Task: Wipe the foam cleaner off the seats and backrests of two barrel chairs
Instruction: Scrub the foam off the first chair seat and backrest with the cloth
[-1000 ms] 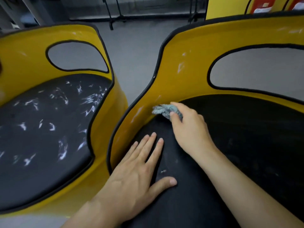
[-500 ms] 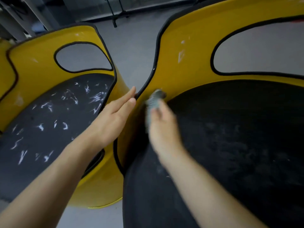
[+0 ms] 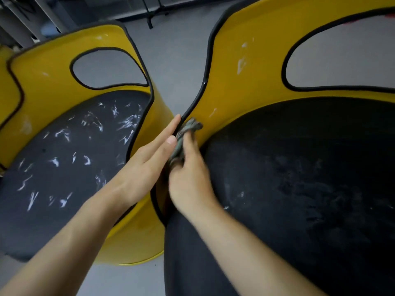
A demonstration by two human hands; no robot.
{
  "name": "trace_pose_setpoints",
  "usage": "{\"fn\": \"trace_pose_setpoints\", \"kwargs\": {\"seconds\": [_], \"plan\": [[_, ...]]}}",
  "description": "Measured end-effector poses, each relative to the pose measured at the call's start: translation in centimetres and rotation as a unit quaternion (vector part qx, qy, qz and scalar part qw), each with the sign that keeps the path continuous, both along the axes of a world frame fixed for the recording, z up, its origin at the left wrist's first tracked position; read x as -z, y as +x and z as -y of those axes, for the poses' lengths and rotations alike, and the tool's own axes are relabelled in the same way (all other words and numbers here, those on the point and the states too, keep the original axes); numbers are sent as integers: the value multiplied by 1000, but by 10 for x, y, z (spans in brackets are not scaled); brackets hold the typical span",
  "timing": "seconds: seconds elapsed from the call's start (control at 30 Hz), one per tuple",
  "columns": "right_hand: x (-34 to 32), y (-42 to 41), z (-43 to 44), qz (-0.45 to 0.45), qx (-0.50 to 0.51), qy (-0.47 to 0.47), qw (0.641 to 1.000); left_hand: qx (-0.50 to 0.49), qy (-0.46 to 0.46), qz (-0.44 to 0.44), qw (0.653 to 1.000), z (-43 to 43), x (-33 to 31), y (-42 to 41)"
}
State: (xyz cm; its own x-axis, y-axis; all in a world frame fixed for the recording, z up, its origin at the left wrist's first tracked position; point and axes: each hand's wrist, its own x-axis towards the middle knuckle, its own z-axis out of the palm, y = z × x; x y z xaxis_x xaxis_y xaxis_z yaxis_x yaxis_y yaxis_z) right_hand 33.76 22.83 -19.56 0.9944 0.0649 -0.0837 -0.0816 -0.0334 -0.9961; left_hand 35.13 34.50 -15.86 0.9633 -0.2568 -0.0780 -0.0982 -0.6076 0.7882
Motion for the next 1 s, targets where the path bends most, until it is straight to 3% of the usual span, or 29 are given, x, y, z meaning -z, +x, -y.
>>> {"fn": "trace_pose_setpoints", "kwargs": {"seconds": [0.13, 0.3, 0.53, 0.73, 1.0], "plan": [[5, 33, 16, 5, 31, -23, 999, 42, 148, 35, 987, -3, -9, -3], [9, 1, 11, -1, -53, -61, 997, 65, 224, 14, 972, -12, -19, -12], [4, -5, 14, -10, -124, -61, 990, 52, 219, -19, 974, -20, -16, -29], [5, 40, 28, 64, -19, -230, 971, 31, 297, 12, 954, -19, -7, -32], [8, 6, 22, 101, -118, -325, 933, 36, 331, 21, 943, -21, -3, -30]]}}
